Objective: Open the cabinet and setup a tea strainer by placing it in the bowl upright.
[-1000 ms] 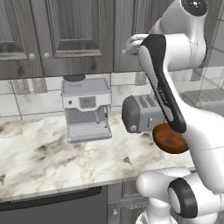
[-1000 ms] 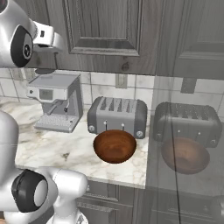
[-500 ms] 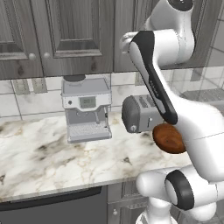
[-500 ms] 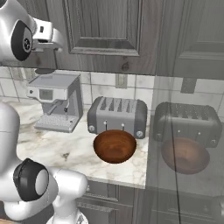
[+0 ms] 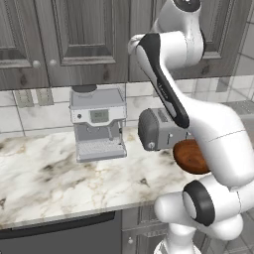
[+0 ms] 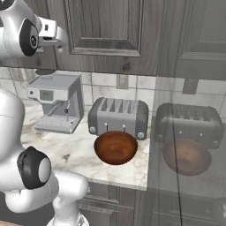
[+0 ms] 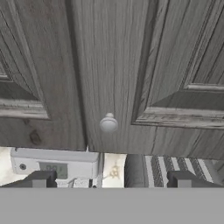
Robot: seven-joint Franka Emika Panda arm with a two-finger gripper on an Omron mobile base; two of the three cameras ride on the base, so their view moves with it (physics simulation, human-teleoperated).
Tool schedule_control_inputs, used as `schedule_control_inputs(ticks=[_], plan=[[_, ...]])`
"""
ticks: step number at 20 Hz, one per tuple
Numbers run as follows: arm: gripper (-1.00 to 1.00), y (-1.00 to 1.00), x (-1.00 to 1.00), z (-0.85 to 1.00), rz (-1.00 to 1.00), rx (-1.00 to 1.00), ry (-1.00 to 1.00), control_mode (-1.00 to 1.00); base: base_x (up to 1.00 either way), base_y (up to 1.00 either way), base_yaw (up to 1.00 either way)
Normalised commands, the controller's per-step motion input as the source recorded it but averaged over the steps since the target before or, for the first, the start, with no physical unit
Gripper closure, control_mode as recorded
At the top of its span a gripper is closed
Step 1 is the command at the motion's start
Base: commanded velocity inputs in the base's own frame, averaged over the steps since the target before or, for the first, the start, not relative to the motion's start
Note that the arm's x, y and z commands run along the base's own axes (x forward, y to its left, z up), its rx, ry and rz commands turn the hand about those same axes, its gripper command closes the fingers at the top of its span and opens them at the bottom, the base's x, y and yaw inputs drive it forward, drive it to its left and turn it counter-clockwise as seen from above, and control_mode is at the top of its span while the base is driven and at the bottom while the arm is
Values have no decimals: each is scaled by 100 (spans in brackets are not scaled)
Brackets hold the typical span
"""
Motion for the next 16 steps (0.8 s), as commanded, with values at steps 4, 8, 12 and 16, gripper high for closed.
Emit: schedule_control_inputs(ticks=[4,8,12,16], plan=[[-100,0,44,-2,-2,0,0,-100,0,0,0],[-100,0,36,-3,-3,-2,0,-100,0,0,0],[-100,0,36,-7,-3,-1,0,-100,0,0,0],[-100,1,28,-6,-3,0,0,-100,0,0,0]])
